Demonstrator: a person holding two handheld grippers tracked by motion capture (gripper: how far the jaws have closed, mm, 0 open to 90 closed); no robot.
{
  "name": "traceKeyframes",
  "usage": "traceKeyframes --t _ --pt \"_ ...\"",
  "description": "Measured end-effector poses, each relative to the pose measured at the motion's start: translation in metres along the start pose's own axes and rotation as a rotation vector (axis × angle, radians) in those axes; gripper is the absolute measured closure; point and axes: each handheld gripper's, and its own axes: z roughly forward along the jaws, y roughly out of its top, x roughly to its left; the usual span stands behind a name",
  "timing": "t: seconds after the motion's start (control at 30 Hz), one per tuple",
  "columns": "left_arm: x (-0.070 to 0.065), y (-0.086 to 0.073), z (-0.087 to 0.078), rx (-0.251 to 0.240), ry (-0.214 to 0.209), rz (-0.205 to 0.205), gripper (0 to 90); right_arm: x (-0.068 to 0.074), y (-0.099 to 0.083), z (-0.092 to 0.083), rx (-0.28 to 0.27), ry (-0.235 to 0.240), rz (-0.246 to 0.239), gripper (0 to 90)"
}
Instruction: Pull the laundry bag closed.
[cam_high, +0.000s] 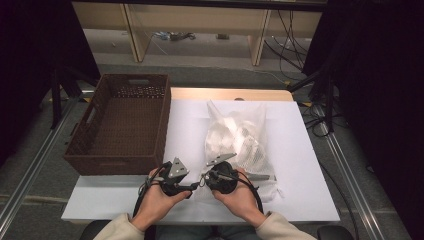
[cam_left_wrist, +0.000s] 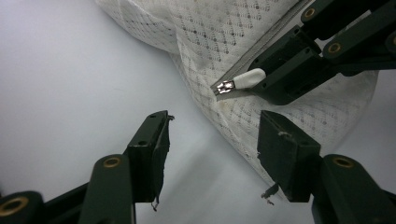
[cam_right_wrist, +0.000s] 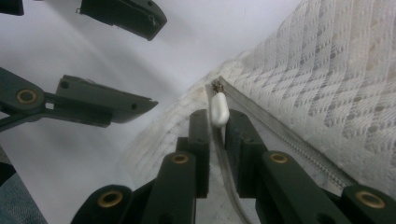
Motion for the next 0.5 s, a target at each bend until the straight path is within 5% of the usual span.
traceKeyframes --t 0.17,0.27,0.5 --pt "0.0004 0.0004 0.0001 0.005 -0.002 0.016 43.1 -0.0018 0.0017 0.0006 -0.026 -0.015 -0.023 81.0" --pt "-0.0019 -0.0004 0.0026 -0.008 -0.027 -0.015 43.1 -0.0041 0.0029 0.0045 -0.028 -0.009 -0.031 81.6" --pt "-0.0025 -0.0007 0.0027 -0.002 -0.010 -0.024 43.1 -0.0032 0.0053 0.0058 -0.030 -0.005 -0.011 84.4"
